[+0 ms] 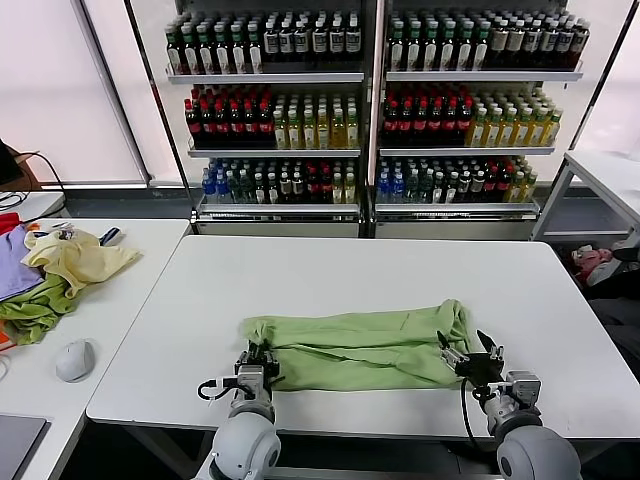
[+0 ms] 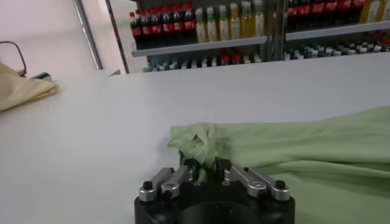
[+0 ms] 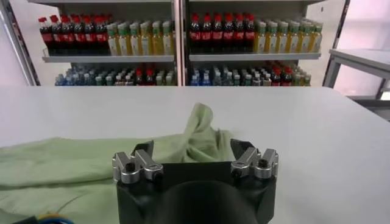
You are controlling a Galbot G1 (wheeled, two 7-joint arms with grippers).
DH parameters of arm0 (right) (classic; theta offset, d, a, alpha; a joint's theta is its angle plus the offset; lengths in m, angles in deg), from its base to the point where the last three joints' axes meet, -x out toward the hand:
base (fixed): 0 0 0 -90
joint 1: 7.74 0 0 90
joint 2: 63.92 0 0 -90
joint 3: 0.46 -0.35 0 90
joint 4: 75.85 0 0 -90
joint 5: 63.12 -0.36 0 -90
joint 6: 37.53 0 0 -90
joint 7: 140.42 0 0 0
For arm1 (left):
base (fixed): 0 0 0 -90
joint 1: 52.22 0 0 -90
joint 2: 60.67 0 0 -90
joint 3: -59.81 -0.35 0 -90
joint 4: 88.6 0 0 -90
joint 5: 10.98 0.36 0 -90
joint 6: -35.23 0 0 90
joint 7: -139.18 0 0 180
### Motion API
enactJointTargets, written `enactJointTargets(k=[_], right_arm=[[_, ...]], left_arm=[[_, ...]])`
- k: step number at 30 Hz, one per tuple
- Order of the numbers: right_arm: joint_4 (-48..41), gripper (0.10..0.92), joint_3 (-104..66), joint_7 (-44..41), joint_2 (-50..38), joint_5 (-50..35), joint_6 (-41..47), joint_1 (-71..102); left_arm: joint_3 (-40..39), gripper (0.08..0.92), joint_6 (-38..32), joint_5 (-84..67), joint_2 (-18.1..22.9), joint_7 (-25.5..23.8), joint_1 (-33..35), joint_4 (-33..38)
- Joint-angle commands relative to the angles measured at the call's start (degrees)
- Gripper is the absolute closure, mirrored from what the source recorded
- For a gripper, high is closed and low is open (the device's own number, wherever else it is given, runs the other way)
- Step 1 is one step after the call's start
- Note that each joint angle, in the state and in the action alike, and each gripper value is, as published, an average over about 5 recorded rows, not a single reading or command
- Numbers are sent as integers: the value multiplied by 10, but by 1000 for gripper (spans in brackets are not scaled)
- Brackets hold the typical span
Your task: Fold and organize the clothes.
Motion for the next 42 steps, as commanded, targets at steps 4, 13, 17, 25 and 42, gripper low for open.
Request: enactJointTargets(k=[4,13,17,25,42], right_arm=[[-2,203,-1,1,-4,-11,-3,-8],[-6,203,6,2,1,-12,-4,-22],[-4,203,7,2,2,-10,-5,-20],[-4,203,6,2,3,-6,-8,-13],[-14,203,1,-2,-6,-5,-18,-14]], left_arm=[[139,872,-7,-92,-175,-27,-9,5],[234,877,-11,-185,-247,-45,-17,74],[210,877,-13,-294,-204,-40,-14,162],[62,877,-43,-378,-53,-41,-26,228],[-124,877,-35,-233,104,-48,-136,-11]])
